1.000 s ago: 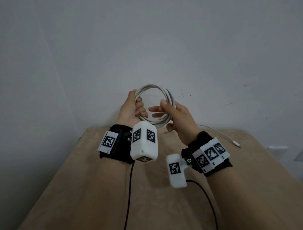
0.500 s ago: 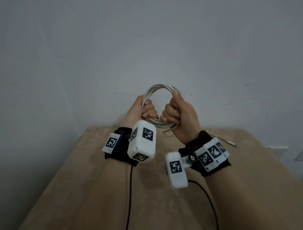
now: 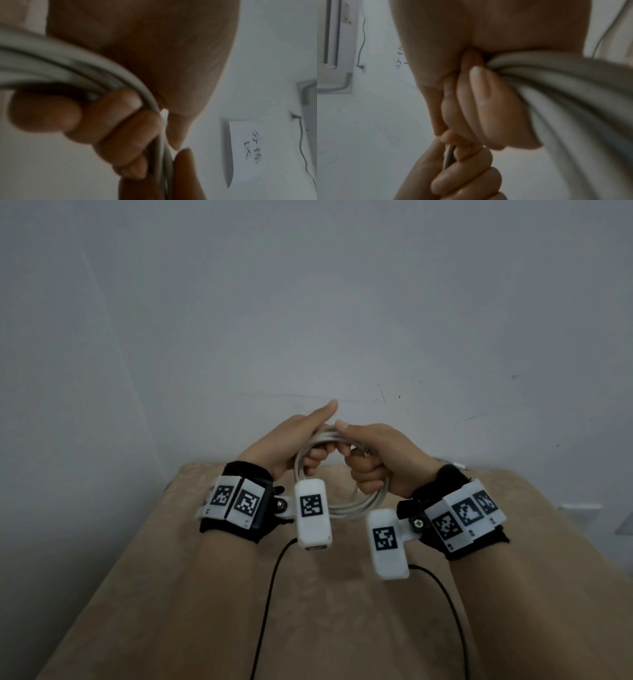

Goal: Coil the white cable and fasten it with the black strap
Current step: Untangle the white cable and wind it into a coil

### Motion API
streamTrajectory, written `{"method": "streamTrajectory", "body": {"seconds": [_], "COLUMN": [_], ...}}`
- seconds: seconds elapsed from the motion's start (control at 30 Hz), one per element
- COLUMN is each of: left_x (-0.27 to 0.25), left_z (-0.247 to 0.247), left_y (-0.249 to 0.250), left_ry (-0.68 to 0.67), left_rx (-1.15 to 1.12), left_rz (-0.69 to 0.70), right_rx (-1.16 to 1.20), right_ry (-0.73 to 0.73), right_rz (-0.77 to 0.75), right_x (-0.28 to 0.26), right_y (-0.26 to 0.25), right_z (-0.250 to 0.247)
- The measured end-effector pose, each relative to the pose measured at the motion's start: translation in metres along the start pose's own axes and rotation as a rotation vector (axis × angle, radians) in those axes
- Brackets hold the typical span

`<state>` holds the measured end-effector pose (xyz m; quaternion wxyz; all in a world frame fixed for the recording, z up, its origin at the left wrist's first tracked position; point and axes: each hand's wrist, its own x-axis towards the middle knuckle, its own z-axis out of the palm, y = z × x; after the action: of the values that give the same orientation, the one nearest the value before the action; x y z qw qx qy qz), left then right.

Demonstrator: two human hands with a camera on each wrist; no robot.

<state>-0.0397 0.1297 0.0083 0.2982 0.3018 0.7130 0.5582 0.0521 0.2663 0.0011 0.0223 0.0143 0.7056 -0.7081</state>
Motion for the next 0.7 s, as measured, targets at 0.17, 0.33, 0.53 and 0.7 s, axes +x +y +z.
{"method": "streamTrajectory", "body": {"seconds": [0.17,0.33,0.53,0.7], "left_x": [0.0,0.002,0.005,0.008], "left_z": [0.008,0.007,0.0,-0.01], "left_y": [0.0,-0.002,0.002,0.002], "left_ry": [-0.068,-0.015,0.176,0.296], "left_rx": [0.098,-0.016,-0.277,-0.584], "left_rz": [-0.011,0.06,0.107,0.091], "right_rx": [-0.085,-0.067,0.22,0.201], "right_ry": [-0.008,0.012,-0.126,-0.083], "right_rz": [0.038,-0.044,-0.059,-0.087], "right_x": [-0.002,-0.003,-0.007,-0.007], "right_y": [0.0,-0.002,-0.006,-0.006], "right_z": [-0.001,-0.002,-0.013,-0.012]}}
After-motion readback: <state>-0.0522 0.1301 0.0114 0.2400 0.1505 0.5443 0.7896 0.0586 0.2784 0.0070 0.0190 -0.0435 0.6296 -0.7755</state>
